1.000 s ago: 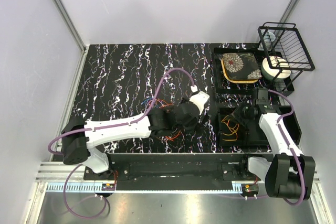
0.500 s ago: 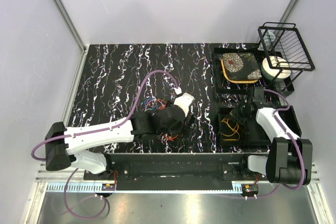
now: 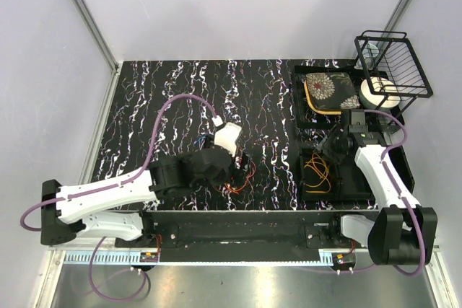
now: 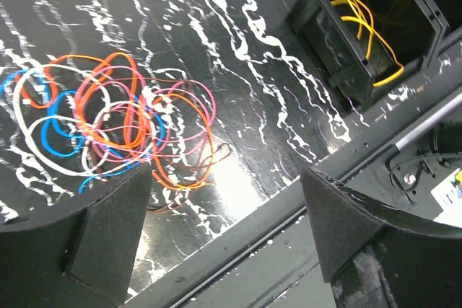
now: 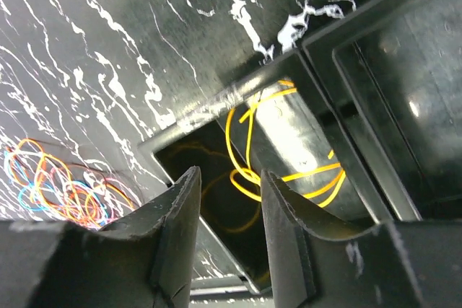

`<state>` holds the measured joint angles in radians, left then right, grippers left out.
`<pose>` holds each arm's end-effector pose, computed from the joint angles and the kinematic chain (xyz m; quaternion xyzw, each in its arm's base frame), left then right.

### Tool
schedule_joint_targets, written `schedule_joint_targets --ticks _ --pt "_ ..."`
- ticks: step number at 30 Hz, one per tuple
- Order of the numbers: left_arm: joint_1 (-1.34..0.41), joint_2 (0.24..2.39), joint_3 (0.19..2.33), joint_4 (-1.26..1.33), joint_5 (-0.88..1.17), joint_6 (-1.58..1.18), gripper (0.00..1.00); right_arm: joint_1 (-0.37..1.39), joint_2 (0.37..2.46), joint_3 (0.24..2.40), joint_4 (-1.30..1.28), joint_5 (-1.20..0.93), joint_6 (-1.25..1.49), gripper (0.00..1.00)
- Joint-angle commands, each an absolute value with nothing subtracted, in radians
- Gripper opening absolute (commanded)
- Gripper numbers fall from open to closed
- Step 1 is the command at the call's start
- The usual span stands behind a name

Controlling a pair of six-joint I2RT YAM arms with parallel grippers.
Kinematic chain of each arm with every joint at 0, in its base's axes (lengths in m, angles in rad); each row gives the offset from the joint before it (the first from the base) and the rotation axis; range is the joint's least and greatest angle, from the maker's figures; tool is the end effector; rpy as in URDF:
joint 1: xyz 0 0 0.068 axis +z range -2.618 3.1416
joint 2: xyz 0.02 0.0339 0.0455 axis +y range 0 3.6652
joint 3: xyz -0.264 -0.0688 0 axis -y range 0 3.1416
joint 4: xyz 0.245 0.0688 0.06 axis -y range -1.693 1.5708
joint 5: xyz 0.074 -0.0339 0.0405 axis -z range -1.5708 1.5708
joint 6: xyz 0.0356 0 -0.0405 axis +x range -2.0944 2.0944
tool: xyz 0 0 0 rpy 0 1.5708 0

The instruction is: Untangle the cables

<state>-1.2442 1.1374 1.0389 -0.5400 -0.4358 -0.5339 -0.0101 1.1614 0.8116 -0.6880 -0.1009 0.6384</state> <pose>0.0926 -0.2265 0.3254 0.2122 0.8515 -0.2190 0.4265 0.2213 0.0014 0.2338 0.2944 0.9175 0.1275 0.2351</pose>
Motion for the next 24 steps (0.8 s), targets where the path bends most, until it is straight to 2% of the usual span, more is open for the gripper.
schedule_joint_targets --ticks 1,10,14,18,19,22,23,24 --pt "-1.244 1.086 1.04 -0.594 -0.552 -0.564 0.9 0.026 1.109 0.868 -0.788 -0.04 0.634 0.45" --pt "-1.244 1.043 0.979 -0.63 -0.606 -0.652 0.9 0.092 1.049 1.035 -0.899 -0.037 0.621 0.46" --pt "-1.243 1.052 0.976 -0.653 -0.63 -0.698 0.89 0.147 1.058 1.118 -0.879 -0.115 0.598 0.49" --pt "-1.233 1.063 0.982 -0.675 -0.653 -0.729 0.89 0.322 1.135 1.192 -0.835 -0.143 0.525 0.49" --pt "-1.218 1.068 0.988 -0.683 -0.657 -0.738 0.9 0.43 1.158 1.216 -0.847 -0.088 0.511 0.49" --pt "-1.174 1.091 1.005 -0.715 -0.66 -0.755 0.9 0.598 1.23 1.313 -0.864 0.053 0.457 0.45" --pt "-1.163 1.094 1.005 -0.722 -0.658 -0.756 0.9 0.603 1.233 1.302 -0.853 0.058 0.45 0.46" --pt "-1.14 1.095 1.005 -0.724 -0.657 -0.756 0.9 0.603 1.224 1.281 -0.8 0.058 0.446 0.52"
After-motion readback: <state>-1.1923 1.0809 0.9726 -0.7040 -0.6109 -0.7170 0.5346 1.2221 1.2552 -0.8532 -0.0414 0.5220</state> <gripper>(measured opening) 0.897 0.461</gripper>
